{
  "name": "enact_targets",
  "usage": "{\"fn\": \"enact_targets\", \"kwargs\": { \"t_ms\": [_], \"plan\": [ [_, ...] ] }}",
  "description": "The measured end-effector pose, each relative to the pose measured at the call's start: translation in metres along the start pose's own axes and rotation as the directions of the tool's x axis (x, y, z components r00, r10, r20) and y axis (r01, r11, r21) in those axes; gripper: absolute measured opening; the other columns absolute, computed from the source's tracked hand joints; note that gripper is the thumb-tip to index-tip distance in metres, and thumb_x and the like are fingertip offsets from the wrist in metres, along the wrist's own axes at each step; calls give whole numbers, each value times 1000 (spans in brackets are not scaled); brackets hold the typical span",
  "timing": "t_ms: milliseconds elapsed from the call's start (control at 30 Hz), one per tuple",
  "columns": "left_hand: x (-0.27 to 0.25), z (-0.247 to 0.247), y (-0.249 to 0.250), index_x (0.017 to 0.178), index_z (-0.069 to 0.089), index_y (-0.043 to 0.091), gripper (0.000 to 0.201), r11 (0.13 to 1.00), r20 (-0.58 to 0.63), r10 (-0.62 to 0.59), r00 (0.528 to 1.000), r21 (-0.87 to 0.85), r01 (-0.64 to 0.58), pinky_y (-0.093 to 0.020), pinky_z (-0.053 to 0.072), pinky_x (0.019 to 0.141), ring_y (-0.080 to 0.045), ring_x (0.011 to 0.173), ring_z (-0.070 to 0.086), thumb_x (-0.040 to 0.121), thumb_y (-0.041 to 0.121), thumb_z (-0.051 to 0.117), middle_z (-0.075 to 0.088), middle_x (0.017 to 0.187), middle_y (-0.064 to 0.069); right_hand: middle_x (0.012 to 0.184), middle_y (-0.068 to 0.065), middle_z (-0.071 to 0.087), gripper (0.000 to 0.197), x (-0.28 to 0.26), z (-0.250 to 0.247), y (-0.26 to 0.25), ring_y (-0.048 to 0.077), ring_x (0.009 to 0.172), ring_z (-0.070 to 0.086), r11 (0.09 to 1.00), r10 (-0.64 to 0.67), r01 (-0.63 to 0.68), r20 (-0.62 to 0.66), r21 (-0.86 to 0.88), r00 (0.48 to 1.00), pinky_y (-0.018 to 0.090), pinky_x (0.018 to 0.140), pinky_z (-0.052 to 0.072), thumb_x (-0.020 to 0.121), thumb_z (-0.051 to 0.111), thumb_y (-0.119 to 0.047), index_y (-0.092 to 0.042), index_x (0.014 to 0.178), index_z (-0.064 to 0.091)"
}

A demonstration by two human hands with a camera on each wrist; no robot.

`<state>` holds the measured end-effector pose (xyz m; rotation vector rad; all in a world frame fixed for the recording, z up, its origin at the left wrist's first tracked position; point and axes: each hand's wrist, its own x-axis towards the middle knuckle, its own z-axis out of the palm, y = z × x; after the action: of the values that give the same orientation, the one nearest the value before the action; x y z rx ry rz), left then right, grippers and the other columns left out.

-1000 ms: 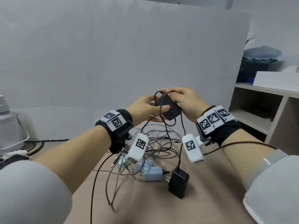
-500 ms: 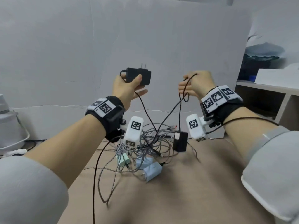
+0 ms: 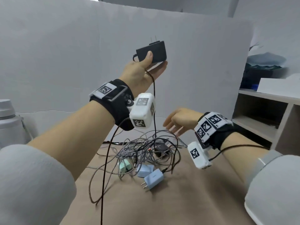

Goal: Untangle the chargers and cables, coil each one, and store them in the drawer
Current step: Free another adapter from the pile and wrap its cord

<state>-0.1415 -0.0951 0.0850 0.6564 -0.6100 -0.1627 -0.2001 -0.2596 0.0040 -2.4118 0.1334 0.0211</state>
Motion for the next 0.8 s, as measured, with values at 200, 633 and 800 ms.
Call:
{"fn": "enact_targets", "kwargs": {
  "t_ms": [200,633,800],
  "plan": [
    [0,17,-5,112,56,-14,20,1000,80,-12,997,26,10,-54,54,97,-38,85,72,102,2,53,66,107,-30,117,11,72,54,-11,1,-20,26,116,65,905,-285,269,-2,330,959,43,103,47,73,64,-19,-10,127,61],
    [-2,12,11,117,57,-5,25,981,-64,-37,997,190,48,-35,61,64,-34,79,75,103,15,57,71,101,-24,78,11,75,15,16,44,29,16,60,62,923,-128,75,-116,-378,985,25,59,51,90,67,-15,-4,84,76],
    [-6,-18,10,114,58,14,21,857,-96,-176,980,474,201,-17,36,40,-12,46,51,100,30,57,71,90,-10,71,15,72,21,15,16,31,23,60,71,997,-67,59,-187,-49,980,33,56,58,99,59,-11,-2,81,64]
  ]
}}
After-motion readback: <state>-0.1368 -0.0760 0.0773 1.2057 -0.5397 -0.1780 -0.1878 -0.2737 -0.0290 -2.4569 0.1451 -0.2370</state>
